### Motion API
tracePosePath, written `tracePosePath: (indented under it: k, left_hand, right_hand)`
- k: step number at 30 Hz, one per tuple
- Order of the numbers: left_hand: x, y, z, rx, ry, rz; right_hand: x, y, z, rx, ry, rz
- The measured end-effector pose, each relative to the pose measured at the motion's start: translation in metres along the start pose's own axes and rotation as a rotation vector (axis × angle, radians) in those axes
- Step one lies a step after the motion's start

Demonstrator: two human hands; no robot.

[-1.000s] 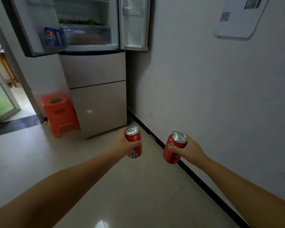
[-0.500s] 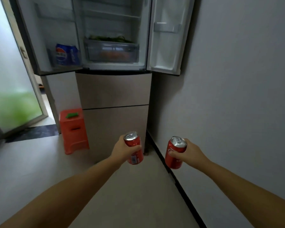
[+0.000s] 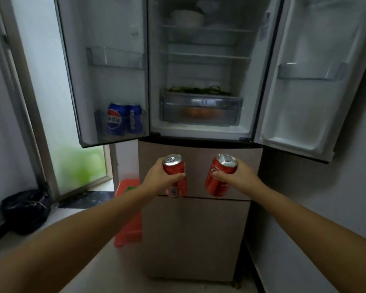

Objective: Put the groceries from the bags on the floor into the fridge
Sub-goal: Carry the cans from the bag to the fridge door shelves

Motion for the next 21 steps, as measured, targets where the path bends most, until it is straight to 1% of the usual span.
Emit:
tracePosePath:
  k: [3, 7, 11, 16, 18, 21]
  left_hand:
    - [0.036, -0.031, 0.073, 0.049, 0.055, 0.011]
    - [0.084, -0.084, 0.137, 0.133, 0.126, -0.013]
    - [0.146, -0.145, 0.177, 0.291, 0.259, -0.019]
    - [0.228, -0.209, 0.206, 0.496, 0.449, 0.091]
    - [0.252, -0.226, 0.216, 0.560, 0.443, 0.187]
    - [0.263, -0.241, 0.232, 0.619, 0.327, 0.326]
  right_hand:
    - [-0.038, -0.006, 0.084, -0.009, -0.106, -0.021]
    - [-0.100, -0.020, 0.181, -0.041, -0.307, -0.050]
    - [-0.180, -0.029, 0.261, -0.079, -0.563, 0.014]
    - [-0.277, -0.029, 0.337, -0.151, -0.852, 0.169]
    - [-0.302, -0.021, 0.362, -0.176, -0.916, 0.225]
    - [-0.322, 0.005, 0.391, -0.230, -0.927, 0.248]
Point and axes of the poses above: each hand's wrist, its own z-axis towards the middle knuckle, its own y-axis out of the palm, x = y × z, the point moved 1 cm from there along z, towards the middle knuckle, and after that the axes turned 1 degree about -x, right-handed, at the moved point
